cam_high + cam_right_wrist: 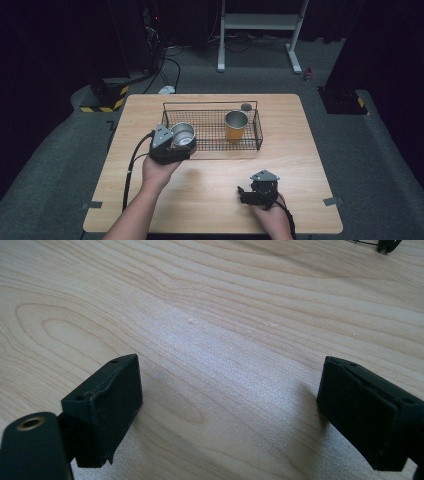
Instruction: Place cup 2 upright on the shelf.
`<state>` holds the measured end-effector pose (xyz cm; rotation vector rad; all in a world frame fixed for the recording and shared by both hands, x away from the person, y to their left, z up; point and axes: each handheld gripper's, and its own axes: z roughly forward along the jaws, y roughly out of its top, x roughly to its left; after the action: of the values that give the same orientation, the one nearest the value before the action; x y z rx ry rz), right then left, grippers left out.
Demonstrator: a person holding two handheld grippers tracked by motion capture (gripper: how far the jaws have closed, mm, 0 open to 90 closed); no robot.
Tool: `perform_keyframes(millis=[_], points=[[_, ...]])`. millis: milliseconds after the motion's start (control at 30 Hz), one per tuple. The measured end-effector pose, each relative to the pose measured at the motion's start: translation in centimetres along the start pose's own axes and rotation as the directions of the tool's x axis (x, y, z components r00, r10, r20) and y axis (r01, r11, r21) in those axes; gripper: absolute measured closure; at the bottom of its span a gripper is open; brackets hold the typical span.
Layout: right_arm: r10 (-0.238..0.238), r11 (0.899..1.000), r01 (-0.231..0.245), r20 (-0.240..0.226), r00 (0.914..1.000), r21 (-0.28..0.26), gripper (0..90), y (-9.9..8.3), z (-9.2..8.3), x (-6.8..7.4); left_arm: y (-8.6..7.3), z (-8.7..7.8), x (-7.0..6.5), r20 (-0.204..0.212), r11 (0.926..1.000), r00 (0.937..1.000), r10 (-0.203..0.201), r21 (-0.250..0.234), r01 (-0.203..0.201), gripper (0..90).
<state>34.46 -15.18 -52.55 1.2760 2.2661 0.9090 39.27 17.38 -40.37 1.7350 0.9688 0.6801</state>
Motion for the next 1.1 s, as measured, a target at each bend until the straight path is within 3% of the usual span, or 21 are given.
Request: perform_keyframes(millis=[167, 533, 733, 867, 1100], points=[[-0.003, 1.0, 0.003, -0.006, 1.0, 0.001, 10.6, 0.0, 0.0, -0.1, 0.2, 0.0, 0.6, 0.002, 0.9999, 0.9999, -0.013, -0.01, 0.013, 18.8], [-0.002, 1.0, 0.002, -0.007, 1.0, -0.002, 10.6, 0.0, 0.0, -0.1, 0.1, 0.3, 1.8, -0.041, 0.9997, 0.9991, 0.014, -0.018, -0.015, 18.8], [-0.002, 1.0, 0.002, -0.007, 1.0, -0.002, 10.7, 0.0, 0.0, -0.1, 0.1, 1.0, 2.8, -0.053, 0.9997, 0.9984, -0.018, -0.018, 0.017, 18.8], [-0.003, 1.0, 0.003, -0.007, 1.0, -0.002, 10.6, 0.0, 0.0, -0.1, 0.5, 1.5, 3.2, -0.074, 1.0, 0.9972, -0.004, -0.005, 0.004, 18.9], [-0.001, 1.0, 0.001, -0.006, 1.0, -0.002, 10.7, 0.0, 0.0, -0.1, 1.8, 2.1, 3.8, -0.081, 0.9989, 0.9965, -0.02, -0.044, 0.016, 18.8]])
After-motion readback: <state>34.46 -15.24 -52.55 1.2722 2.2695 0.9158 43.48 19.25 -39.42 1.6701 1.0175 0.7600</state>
